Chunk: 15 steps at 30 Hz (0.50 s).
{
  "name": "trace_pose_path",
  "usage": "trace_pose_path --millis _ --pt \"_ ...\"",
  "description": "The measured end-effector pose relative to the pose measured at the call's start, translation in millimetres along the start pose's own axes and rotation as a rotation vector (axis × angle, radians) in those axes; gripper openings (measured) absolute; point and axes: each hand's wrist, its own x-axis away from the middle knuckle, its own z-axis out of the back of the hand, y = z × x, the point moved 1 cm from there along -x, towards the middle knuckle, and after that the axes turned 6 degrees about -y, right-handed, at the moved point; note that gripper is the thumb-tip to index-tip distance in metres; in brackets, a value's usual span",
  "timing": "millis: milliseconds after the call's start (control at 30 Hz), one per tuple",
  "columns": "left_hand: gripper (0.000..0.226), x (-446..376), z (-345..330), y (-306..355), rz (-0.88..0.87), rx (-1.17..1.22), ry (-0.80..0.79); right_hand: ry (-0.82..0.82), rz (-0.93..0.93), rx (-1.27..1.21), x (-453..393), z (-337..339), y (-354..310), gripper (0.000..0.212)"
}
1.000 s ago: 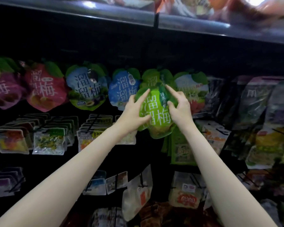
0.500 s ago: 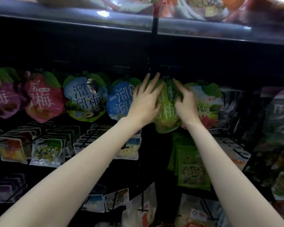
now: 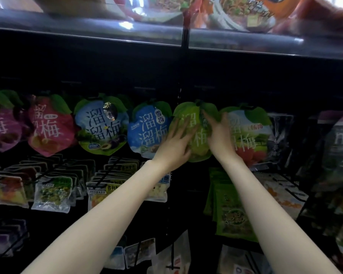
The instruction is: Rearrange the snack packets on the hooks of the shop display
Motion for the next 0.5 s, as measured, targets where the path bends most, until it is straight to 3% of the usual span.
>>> trace_pose_path --millis 100,200,300,367,500 --pt "0.069 4.9 5.6 -3.3 -0.029 0.019 -0.026 -0.004 -0.042 0.078 -13.2 -3.4 2.7 0.059" --pt "0.063 28.8 10.3 -15.6 0.048 0.036 0.340 0.167 -0.075 0.203 -2.4 -10.8 -7.8 0.057" --pt "0.059 56.6 11.5 -37.1 0.272 0.134 0.635 0.315 0.176 0.089 26.9 -30.4 -29.4 0.049" --pt "0.055 64.7 14.6 -47.9 0.362 0.320 0.666 0.213 0.313 -0.014 35.8 -47.8 -43.7 0.048" --pt "0.047 66.8 15.8 -72.3 0.354 0.658 0.601 -0.022 0.310 -0.165 24.8 -75.6 -72.4 0.057"
